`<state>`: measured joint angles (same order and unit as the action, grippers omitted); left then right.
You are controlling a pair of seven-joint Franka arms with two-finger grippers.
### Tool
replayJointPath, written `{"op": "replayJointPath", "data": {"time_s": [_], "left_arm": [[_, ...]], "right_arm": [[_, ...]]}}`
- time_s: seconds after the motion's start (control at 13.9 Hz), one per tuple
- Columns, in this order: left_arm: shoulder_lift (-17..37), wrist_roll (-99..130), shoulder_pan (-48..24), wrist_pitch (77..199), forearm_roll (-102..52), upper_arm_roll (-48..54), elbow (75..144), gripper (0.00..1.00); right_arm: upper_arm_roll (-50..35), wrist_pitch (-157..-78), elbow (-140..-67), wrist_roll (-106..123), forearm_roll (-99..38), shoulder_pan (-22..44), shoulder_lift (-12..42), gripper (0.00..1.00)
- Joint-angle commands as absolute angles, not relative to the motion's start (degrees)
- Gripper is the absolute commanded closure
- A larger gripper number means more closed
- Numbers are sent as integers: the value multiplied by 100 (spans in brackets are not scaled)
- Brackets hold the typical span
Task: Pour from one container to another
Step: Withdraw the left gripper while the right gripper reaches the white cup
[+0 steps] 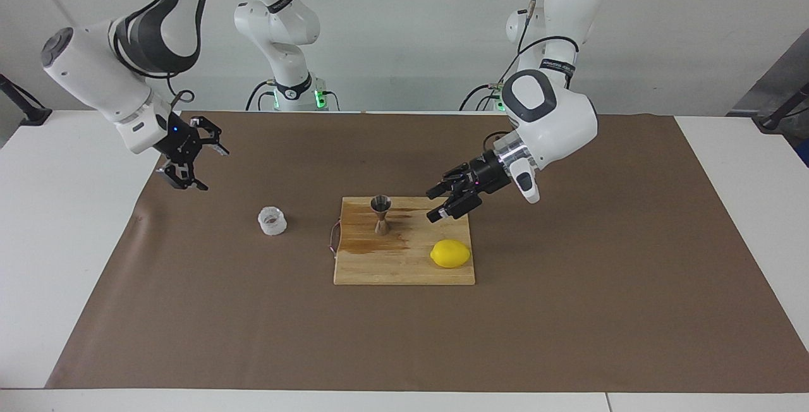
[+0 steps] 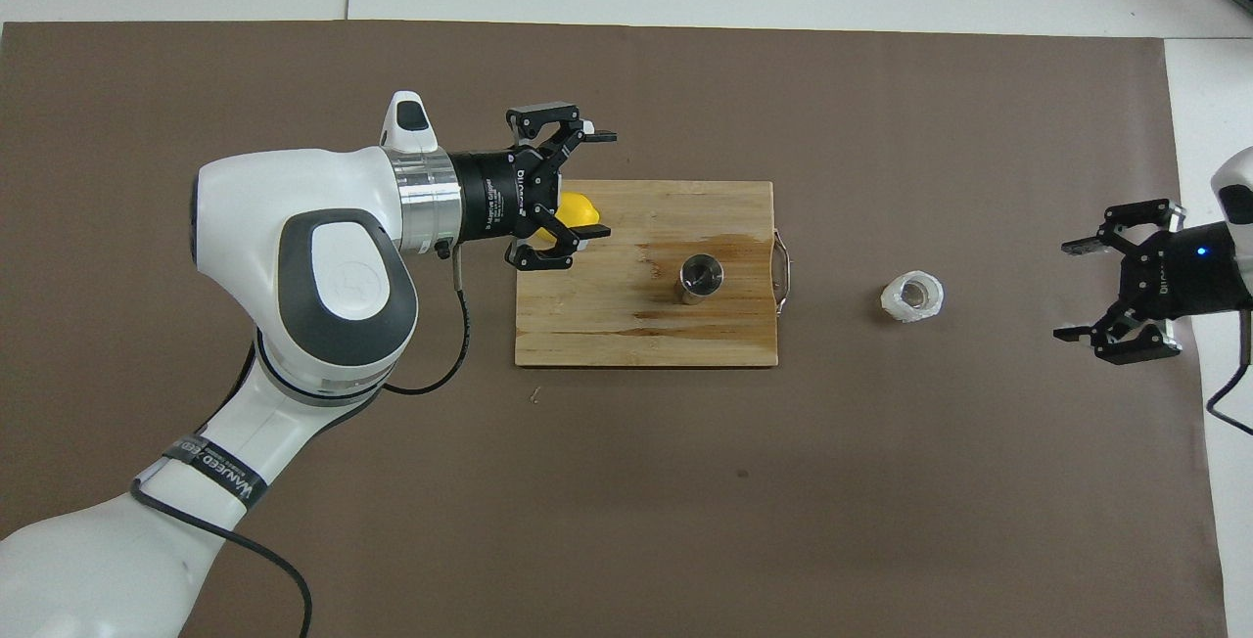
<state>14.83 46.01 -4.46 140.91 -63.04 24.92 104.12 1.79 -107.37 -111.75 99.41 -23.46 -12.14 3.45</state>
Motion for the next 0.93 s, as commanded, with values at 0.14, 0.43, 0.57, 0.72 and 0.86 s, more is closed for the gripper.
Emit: {"op": "replayJointPath", "data": {"time_s": [0.14, 0.43, 0.57, 0.72, 0.86], "left_arm": [[932, 4606, -150, 13493, -4734, 2435, 10617, 0], [573, 4570, 70, 12843, -2991, 2435, 10556, 0], [318, 4562, 184, 12447, -2368, 2443, 10556, 0], [133, 4431, 228, 12165, -1944, 2435, 10556, 0], [-52, 4002, 168, 11928, -1803, 2199, 10556, 0]], "right_arm": [[114, -10959, -11162, 11124, -3013, -1239, 1088, 0], [105, -10907, -11162, 12107, -3959, -1327, 1817, 0], [105, -10898, -11162, 12593, -4385, -1327, 2100, 0], [53, -10846, -11153, 12847, -4691, -1318, 2266, 0], [53, -10863, -11232, 13227, -5027, -1248, 2355, 0]]}}
